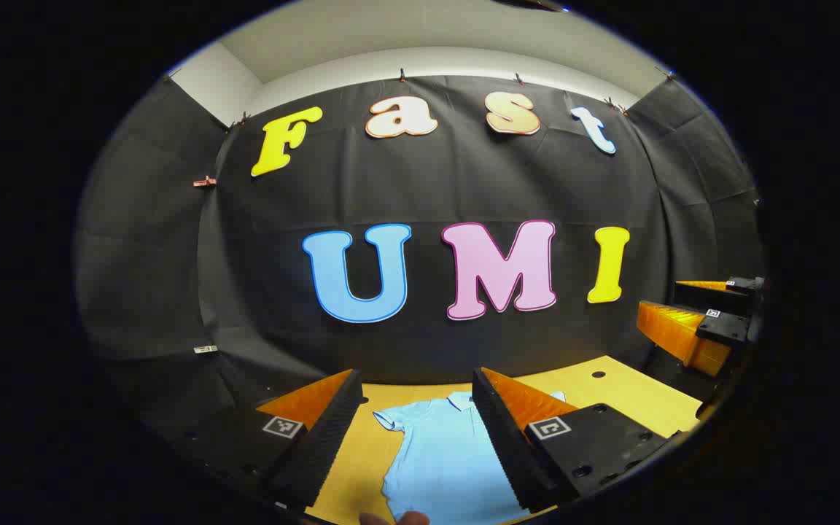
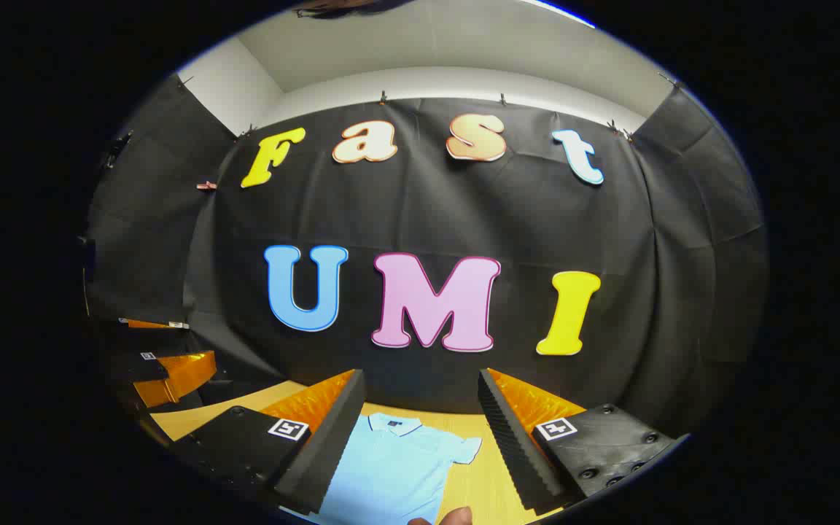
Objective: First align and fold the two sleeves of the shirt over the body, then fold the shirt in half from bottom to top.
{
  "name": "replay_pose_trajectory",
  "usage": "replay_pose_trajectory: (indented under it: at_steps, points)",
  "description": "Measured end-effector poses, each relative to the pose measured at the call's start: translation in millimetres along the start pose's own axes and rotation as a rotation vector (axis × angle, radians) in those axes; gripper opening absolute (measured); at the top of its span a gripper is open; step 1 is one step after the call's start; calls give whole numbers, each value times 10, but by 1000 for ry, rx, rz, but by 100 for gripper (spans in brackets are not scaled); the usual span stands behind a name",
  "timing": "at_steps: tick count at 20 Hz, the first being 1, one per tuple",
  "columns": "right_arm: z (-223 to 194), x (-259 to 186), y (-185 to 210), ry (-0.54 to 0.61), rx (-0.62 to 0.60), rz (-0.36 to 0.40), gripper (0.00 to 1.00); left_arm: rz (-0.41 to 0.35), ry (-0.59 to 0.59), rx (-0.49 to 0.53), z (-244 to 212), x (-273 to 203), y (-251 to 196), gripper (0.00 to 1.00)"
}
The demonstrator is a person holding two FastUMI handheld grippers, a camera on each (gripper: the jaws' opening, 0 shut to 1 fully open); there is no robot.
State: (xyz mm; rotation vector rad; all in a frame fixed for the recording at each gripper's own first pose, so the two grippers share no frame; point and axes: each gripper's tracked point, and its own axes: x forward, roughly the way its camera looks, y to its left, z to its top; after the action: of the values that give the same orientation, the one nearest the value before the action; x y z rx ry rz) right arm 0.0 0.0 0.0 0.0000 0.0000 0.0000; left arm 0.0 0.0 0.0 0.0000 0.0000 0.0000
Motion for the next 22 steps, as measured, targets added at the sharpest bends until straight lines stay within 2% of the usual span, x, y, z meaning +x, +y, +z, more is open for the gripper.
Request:
replay_pose_trajectory:
  at_steps: [5, 22]
  points:
    - [15, 66, -15, 2, -19, -57, 96, -32, -3, -15, -17, 170, 30, 96]
    - [-78, 229, 166, 26, -46, -58, 95, -93, -2, 17, -75, 355, 13, 96]
